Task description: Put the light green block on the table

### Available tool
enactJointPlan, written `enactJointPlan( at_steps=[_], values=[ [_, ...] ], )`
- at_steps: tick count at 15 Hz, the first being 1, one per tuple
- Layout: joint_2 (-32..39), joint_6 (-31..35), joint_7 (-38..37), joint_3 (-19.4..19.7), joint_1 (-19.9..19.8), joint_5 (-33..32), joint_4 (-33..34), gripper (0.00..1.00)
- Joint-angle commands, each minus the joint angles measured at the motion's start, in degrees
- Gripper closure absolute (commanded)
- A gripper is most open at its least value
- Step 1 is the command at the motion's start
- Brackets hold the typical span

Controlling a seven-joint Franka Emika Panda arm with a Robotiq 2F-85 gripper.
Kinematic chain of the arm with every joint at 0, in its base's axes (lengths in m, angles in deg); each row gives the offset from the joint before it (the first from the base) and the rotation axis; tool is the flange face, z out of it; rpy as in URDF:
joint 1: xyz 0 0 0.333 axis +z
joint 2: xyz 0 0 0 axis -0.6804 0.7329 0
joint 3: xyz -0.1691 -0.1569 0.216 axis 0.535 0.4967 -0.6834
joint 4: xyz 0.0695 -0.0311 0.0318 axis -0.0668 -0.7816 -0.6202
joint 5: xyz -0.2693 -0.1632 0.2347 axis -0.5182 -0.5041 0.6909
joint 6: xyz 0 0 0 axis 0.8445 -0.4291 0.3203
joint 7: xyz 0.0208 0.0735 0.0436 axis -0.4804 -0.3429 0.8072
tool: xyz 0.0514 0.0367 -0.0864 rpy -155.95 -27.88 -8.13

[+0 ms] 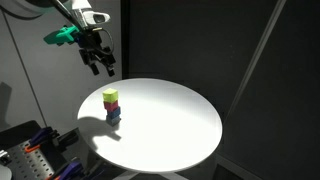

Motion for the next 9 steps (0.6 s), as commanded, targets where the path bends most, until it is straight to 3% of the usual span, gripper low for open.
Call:
enactJointPlan(
  at_steps=[1,9],
  values=[
    [0.0,-0.2,-0.3,0.5,0.5,-0.3,0.1,0.0],
    [0.7,-0.1,-0.4,0.7,0.8,0.4,1.0,0.0]
  ],
)
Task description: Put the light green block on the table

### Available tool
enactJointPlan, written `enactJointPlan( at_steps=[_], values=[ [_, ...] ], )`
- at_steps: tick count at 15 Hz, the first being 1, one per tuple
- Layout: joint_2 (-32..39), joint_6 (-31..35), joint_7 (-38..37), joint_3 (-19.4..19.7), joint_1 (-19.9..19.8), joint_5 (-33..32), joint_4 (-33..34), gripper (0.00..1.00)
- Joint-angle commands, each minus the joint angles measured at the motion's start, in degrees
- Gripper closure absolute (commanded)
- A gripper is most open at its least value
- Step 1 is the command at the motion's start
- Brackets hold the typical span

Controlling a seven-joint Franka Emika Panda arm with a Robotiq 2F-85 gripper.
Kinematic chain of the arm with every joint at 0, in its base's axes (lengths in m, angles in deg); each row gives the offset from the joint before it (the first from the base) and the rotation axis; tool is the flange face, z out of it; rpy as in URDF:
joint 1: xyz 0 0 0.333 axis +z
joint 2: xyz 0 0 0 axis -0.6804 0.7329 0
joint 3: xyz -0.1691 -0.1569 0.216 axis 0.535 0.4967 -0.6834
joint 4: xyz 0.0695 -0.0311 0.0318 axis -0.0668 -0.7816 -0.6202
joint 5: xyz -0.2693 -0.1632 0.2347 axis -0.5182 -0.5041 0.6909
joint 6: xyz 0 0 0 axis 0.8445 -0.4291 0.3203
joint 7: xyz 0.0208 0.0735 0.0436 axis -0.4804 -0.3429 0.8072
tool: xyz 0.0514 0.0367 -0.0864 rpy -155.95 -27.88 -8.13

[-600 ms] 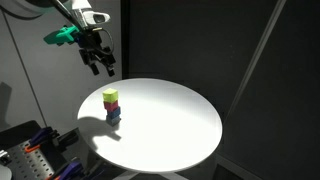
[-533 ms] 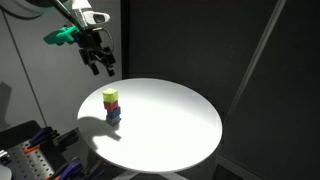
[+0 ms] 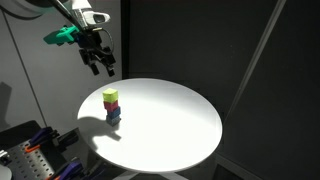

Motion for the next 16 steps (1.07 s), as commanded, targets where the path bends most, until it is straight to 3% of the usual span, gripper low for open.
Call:
enactJointPlan(
  at_steps=[1,8,16],
  values=[
    [1.1,-0.1,-0.3,0.7,0.9,0.6,1.4,0.0],
    [4.2,-0.5,0.5,1.8,2.6,3.6,5.3,0.0],
    [10.4,-1.8,5.6,5.3,7.4,12.7,12.4,0.0]
  ],
)
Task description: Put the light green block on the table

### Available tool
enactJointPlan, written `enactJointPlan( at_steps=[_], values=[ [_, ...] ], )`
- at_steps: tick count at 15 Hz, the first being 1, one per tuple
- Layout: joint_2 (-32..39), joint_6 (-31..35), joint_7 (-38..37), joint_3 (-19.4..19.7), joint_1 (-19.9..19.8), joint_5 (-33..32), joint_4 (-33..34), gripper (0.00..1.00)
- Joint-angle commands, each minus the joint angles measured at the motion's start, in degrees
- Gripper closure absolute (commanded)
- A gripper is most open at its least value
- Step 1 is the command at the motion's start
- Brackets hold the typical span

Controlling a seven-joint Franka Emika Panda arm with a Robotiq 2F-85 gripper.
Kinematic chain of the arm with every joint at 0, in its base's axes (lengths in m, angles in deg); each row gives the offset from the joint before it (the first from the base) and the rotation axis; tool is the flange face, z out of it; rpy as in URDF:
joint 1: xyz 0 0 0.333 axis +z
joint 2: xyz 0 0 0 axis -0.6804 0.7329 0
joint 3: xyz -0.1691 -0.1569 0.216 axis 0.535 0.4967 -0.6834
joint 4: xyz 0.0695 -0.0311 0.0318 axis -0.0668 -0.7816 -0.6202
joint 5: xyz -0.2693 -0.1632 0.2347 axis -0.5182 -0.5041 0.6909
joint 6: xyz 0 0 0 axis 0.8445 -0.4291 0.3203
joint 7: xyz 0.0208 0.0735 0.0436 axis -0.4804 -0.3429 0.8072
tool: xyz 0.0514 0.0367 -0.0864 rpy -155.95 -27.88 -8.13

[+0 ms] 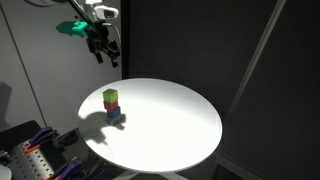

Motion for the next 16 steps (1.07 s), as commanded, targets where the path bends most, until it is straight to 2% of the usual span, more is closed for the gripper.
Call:
enactJointPlan(
  at_steps=[1,7,16],
  values=[
    [4.2,-2.2,5.0,2.3,2.9,4.9,4.9,0.0],
    [9.8,-5.4,10.5,2.4,4.9,8.1,9.2,0.0],
    [18.1,-7.9,9.8,-0.6,5.0,5.9,16.0,0.0]
  ],
)
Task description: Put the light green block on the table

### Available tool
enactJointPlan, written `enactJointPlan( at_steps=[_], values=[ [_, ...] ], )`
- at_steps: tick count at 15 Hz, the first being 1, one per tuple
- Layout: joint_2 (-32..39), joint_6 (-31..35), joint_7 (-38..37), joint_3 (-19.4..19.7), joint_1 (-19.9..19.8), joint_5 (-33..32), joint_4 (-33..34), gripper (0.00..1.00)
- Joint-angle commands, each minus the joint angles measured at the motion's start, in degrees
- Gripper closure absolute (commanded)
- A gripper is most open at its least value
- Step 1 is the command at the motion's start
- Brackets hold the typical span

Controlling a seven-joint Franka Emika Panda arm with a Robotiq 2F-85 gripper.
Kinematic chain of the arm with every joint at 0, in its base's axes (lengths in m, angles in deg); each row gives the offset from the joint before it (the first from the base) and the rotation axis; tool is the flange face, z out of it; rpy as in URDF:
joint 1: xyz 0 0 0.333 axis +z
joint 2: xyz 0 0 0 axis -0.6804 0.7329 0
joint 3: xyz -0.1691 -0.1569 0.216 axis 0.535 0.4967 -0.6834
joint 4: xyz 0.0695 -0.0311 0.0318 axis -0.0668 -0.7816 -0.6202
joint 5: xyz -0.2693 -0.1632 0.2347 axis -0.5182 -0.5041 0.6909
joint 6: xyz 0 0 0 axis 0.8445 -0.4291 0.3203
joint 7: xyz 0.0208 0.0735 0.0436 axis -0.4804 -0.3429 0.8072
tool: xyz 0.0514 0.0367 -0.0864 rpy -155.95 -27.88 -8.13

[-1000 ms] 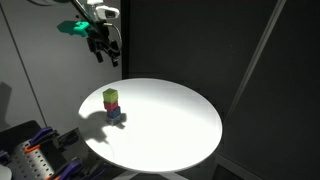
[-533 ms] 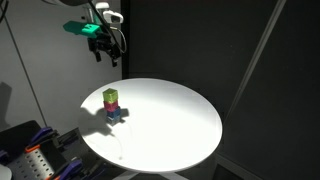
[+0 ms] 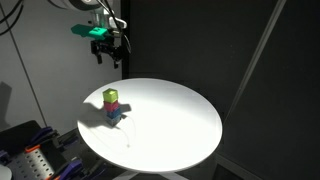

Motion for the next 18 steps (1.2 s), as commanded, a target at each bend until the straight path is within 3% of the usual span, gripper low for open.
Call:
enactJointPlan(
  at_steps=[1,13,18],
  values=[
    [3.9,-1.7,-0.2,-1.4,0.1,-1.2,4.2,0.0],
    [11.8,4.6,-10.5,-4.2,-0.2,-8.6,4.3,0.0],
    [12.6,7.3,-15.7,-4.0,-0.1,-7.6,2.5,0.0]
  ],
)
